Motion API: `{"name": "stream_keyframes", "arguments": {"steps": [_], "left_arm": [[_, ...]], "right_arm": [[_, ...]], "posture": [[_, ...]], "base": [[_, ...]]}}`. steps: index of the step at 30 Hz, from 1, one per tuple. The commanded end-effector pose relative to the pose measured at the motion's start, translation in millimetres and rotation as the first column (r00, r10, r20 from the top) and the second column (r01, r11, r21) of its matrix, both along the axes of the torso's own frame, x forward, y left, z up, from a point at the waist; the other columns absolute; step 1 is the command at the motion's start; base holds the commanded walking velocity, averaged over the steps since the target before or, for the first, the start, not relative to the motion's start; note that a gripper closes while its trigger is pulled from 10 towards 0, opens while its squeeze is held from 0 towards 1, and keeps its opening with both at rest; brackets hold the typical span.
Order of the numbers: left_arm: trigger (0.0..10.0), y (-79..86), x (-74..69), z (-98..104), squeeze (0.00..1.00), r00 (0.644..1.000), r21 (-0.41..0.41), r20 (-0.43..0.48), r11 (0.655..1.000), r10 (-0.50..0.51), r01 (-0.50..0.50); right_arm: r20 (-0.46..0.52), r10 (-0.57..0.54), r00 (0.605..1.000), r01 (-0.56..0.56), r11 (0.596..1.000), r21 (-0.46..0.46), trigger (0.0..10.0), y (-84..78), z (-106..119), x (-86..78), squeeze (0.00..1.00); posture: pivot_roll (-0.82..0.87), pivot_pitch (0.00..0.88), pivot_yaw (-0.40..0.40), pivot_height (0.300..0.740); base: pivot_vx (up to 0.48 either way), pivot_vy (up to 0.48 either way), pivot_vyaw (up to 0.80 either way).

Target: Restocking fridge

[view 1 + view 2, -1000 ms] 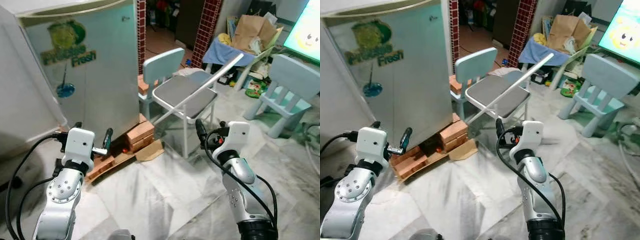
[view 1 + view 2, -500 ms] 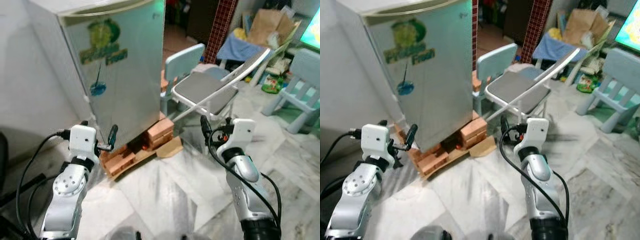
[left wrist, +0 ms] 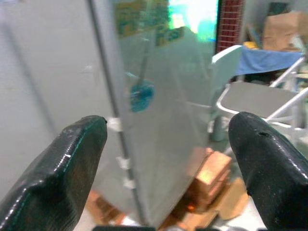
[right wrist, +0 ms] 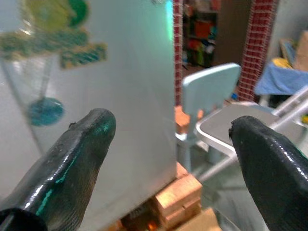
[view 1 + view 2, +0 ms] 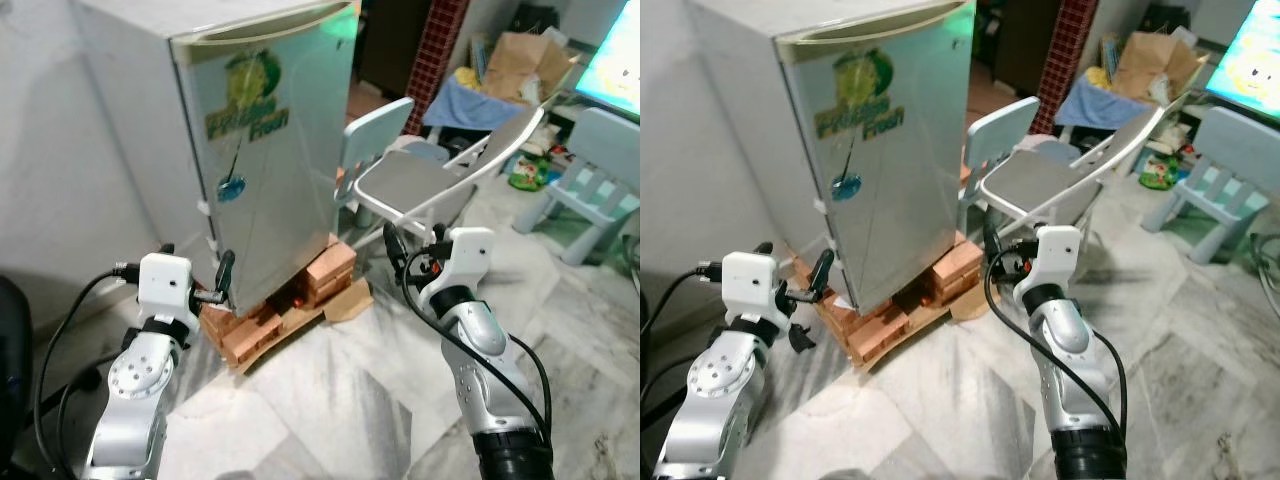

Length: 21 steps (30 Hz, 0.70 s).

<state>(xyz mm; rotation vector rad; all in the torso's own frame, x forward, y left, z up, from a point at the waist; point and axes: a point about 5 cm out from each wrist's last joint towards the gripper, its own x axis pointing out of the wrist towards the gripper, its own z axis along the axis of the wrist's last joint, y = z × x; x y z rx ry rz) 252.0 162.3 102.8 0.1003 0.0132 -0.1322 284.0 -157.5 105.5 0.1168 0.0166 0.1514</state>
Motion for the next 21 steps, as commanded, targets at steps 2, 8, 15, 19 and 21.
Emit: {"name": "stream_keyframes", "arguments": {"steps": [2, 8, 15, 19, 21], "left_arm": [[10.0, -1.6, -1.4, 0.2, 0.00, 1.000, 0.015, 0.001, 1.000, -0.006, 0.006], [10.0, -2.8, -4.9, -3.7, 0.00, 1.000, 0.004, -0.019, 1.000, -0.003, 0.003], [10.0, -5.5, -11.8, -10.4, 0.00, 0.998, -0.052, -0.059, 0.999, -0.008, 0.005], [10.0, -7.2, -15.6, -14.1, 0.00, 0.996, -0.089, -0.090, 0.996, -0.019, 0.011], [10.0, -7.3, -16.3, -14.0, 0.00, 0.994, -0.141, -0.106, 0.990, -0.002, -0.013]], "right_arm": [[-0.007, -0.009, 1.000, 0.009, 1.000, -0.028, 10.0, 0.5, 1.5, 0.1, 0.00], [0.009, -0.041, 0.999, 0.042, 0.993, -0.106, 10.0, -3.6, 0.0, 1.7, 0.00], [-0.044, -0.042, 0.998, 0.036, 0.992, -0.119, 10.0, -6.3, -6.1, -0.8, 0.00], [0.003, 0.000, 1.000, 0.000, 0.998, -0.064, 10.0, -2.8, 2.4, -4.0, 0.00], [-0.005, 0.019, 1.000, -0.019, 0.996, -0.087, 10.0, -0.9, 0.8, -4.4, 0.00]], "posture": [[0.11, 0.000, -0.050, 0.740], [0.11, 0.000, -0.048, 0.740], [0.12, 0.000, -0.062, 0.740], [0.12, 0.000, -0.062, 0.740], [0.12, 0.000, -0.062, 0.740]], "base": [[0.330, 0.349, 0.00], [0.331, 0.348, 0.00], [0.318, 0.358, 0.00], [0.137, 0.408, 0.00], [0.000, 0.454, 0.00]]}}
